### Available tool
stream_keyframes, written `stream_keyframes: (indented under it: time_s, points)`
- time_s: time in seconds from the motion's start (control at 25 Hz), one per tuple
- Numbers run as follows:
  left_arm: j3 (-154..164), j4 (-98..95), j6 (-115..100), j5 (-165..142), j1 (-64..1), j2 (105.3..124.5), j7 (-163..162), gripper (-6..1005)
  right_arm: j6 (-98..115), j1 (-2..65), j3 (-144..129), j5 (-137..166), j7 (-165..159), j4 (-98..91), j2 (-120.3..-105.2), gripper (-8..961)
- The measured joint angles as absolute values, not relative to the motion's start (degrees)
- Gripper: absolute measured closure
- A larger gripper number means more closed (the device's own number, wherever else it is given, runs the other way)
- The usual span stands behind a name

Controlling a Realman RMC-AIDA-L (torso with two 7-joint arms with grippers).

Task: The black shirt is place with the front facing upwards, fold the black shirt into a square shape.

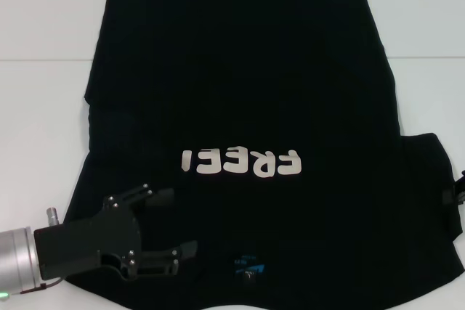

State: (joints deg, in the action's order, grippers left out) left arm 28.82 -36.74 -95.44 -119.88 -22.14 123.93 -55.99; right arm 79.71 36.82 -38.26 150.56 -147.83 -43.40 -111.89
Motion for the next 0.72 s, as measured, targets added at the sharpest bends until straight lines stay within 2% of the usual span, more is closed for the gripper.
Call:
stream_keyframes:
  time_s: [0.04, 0.28, 0.72]
  points:
    - [28.8, -36.6, -95.3, -119.9, -22.1, 123.92, -56.0, 66, 79.7, 36.8, -38.3, 150.6, -147.8, -43.4, -111.86, 818]
    - [28.7, -35.8, -94.6, -119.9, -22.1, 123.87, -56.0, 66, 79.7, 36.8, -38.2, 150.6, -147.7, -43.7, -111.57, 913]
    - [28.6, -35.5, -94.6, -119.9, -22.1, 123.83, -56.0, 66, 83.0, 35.4, -34.3, 150.2, -147.4, -49.9, -110.47, 913]
